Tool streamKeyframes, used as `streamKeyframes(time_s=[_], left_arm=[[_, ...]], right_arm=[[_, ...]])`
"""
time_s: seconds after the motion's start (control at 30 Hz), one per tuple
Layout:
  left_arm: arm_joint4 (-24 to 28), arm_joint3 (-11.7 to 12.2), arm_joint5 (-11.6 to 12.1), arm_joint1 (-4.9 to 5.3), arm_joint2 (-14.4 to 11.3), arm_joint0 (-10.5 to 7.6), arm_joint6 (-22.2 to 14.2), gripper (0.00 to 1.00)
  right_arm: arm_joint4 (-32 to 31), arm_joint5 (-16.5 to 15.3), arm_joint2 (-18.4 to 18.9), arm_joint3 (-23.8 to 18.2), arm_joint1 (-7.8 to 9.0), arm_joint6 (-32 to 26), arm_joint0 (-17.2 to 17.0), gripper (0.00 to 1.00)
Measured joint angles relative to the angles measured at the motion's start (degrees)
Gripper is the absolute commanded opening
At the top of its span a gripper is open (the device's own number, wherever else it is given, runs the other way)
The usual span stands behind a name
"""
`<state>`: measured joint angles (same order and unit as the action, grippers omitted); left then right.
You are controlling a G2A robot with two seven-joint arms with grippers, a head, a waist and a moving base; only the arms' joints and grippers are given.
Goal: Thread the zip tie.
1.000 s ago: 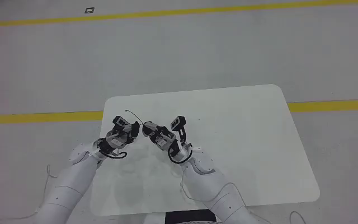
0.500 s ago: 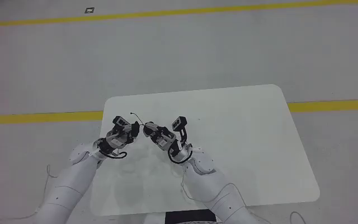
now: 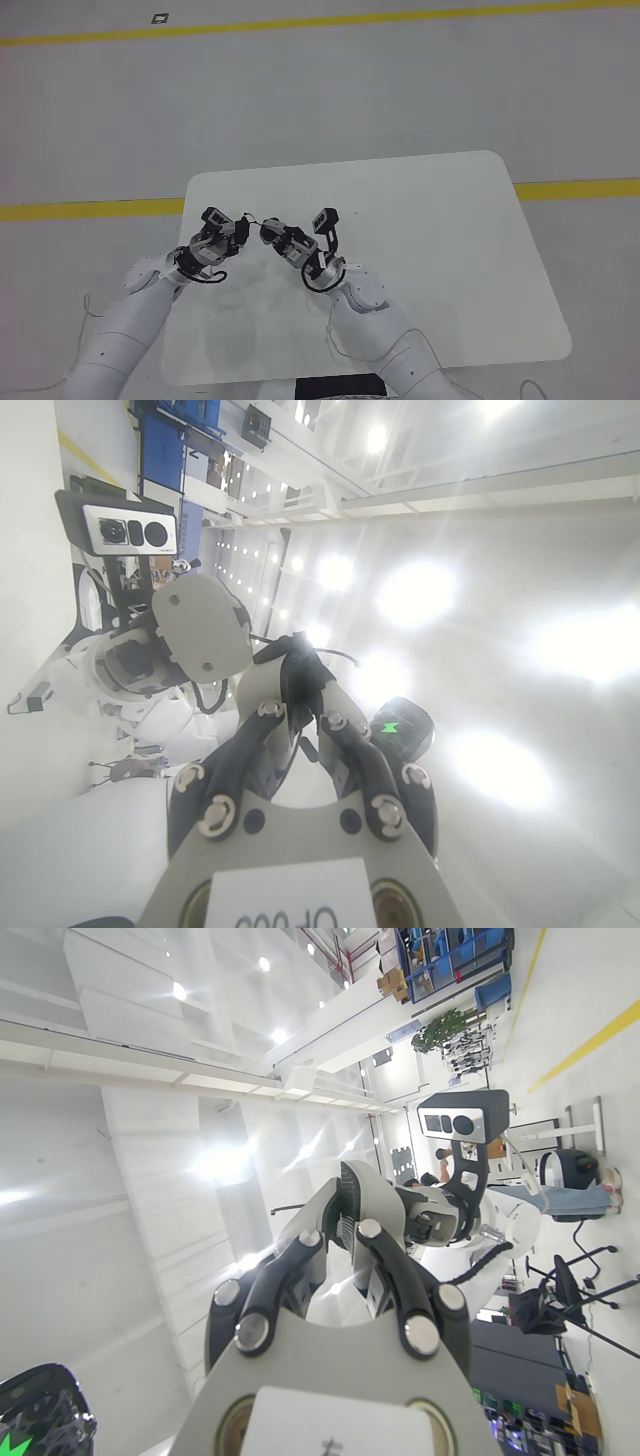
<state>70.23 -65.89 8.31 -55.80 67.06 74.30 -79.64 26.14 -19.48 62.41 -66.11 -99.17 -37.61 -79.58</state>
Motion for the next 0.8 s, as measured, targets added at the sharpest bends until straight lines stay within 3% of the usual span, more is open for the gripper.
streamKeyframes(time_s=[0.8], left_arm=[[0.0,0.0,0.0,0.00,0.0,0.00,0.0,0.00]], right_arm=[[-1.9,0.0,2.2,1.1,-0.04,0.2,-0.5,0.00]])
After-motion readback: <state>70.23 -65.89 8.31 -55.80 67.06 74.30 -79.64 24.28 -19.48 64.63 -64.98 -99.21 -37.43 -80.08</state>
